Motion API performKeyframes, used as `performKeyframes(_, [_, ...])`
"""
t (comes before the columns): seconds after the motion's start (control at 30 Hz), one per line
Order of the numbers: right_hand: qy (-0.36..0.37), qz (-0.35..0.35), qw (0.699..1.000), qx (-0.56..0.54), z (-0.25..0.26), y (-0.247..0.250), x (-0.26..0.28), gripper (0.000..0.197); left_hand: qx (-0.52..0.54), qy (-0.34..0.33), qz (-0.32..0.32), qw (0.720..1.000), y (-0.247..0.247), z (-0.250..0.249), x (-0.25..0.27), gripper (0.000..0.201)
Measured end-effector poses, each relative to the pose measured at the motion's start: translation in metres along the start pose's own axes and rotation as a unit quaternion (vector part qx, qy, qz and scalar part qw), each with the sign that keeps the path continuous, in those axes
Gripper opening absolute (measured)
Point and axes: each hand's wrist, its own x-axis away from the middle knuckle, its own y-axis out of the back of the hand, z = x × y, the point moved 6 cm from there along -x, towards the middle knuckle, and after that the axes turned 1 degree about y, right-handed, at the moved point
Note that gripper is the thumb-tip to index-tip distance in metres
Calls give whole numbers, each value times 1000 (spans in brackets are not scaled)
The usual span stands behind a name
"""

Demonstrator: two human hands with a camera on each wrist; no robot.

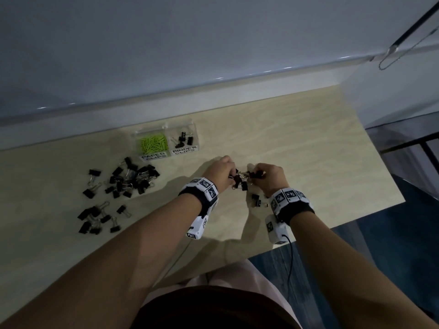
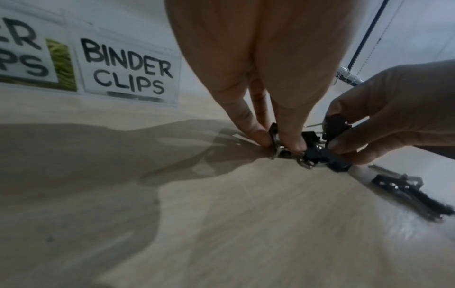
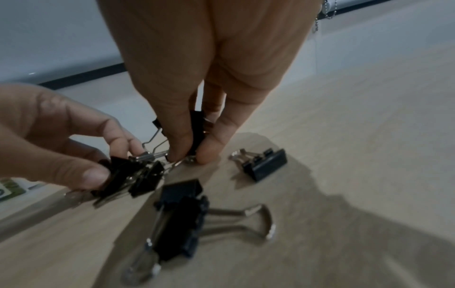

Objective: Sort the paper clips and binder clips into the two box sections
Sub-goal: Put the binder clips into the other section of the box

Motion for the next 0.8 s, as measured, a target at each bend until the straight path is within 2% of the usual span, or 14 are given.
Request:
performKeyframes(0.07, [-13, 3, 1000, -10, -4, 0, 0, 13, -11, -23, 6, 1000, 1, -1, 2, 22])
performKeyframes(0.2, [-39, -14, 998, -52, -8, 5, -5, 15, -62, -48, 25, 997, -2, -3, 5, 47])
performKeyframes(0.27, [-41, -33, 996, -76, -2, 13, -10, 14, -105, -61, 39, 992, -4, -4, 6, 53])
performKeyframes(0.43, [33, -45, 992, -111, 57, 22, -31, 16, -161, -46, 58, 984, 0, -6, 8, 29])
performKeyframes(0.53, [95, -12, 987, -128, 112, 12, -43, 17, -131, -16, 64, 989, 8, 2, 14, 31])
performKeyframes(0.63, [140, 19, 983, -114, 161, -7, -51, 15, -66, 26, 53, 996, 16, 18, 26, 20])
performKeyframes(0.8, [211, 64, 975, -36, 198, -34, -57, 18, -9, 61, -8, 998, 34, 43, 53, 18])
